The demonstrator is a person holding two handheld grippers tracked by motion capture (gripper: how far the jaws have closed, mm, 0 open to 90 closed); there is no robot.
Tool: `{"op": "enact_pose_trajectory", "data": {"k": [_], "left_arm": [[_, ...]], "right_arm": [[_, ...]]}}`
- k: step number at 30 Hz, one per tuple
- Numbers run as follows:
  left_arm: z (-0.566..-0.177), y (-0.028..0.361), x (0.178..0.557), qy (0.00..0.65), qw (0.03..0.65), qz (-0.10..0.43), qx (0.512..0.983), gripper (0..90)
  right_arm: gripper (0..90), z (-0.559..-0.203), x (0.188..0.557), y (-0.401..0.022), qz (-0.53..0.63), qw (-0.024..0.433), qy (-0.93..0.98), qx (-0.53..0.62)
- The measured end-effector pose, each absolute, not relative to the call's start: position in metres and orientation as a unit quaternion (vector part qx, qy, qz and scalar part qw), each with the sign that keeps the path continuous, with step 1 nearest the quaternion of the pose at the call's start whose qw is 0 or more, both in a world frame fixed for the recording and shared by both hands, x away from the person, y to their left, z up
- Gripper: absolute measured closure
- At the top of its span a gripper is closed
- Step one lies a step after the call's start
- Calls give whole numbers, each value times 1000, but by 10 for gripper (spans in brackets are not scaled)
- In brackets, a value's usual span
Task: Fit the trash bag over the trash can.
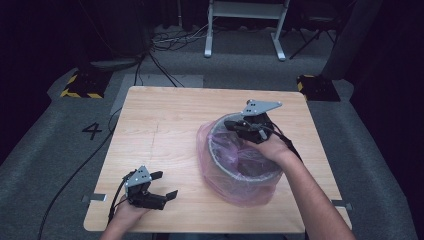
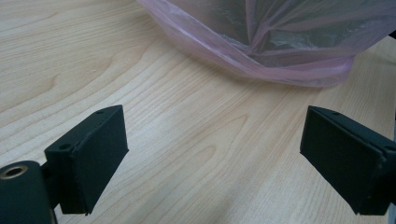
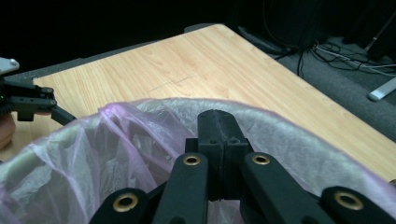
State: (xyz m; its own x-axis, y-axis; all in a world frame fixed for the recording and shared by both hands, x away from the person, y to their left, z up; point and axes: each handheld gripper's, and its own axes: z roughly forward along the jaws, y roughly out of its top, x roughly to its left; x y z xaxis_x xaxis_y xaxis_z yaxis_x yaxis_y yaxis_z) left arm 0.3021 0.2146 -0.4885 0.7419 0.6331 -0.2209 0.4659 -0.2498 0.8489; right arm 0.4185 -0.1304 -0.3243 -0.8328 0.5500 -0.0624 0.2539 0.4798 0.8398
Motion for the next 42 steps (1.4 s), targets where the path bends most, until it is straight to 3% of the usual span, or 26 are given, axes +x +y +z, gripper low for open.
{"op": "enact_pose_trajectory", "data": {"k": [13,34,38,42], "left_arm": [[-488,214,302,346,503,83,787,75],[-489,213,304,346,506,79,786,73],[-488,214,305,344,508,83,785,73],[-486,215,304,344,510,85,784,74]], "right_arm": [[879,-358,428,-114,354,144,890,249],[876,-399,439,-99,215,47,946,240],[877,-386,438,-99,241,57,936,250],[871,-350,437,-100,270,79,921,271]]}}
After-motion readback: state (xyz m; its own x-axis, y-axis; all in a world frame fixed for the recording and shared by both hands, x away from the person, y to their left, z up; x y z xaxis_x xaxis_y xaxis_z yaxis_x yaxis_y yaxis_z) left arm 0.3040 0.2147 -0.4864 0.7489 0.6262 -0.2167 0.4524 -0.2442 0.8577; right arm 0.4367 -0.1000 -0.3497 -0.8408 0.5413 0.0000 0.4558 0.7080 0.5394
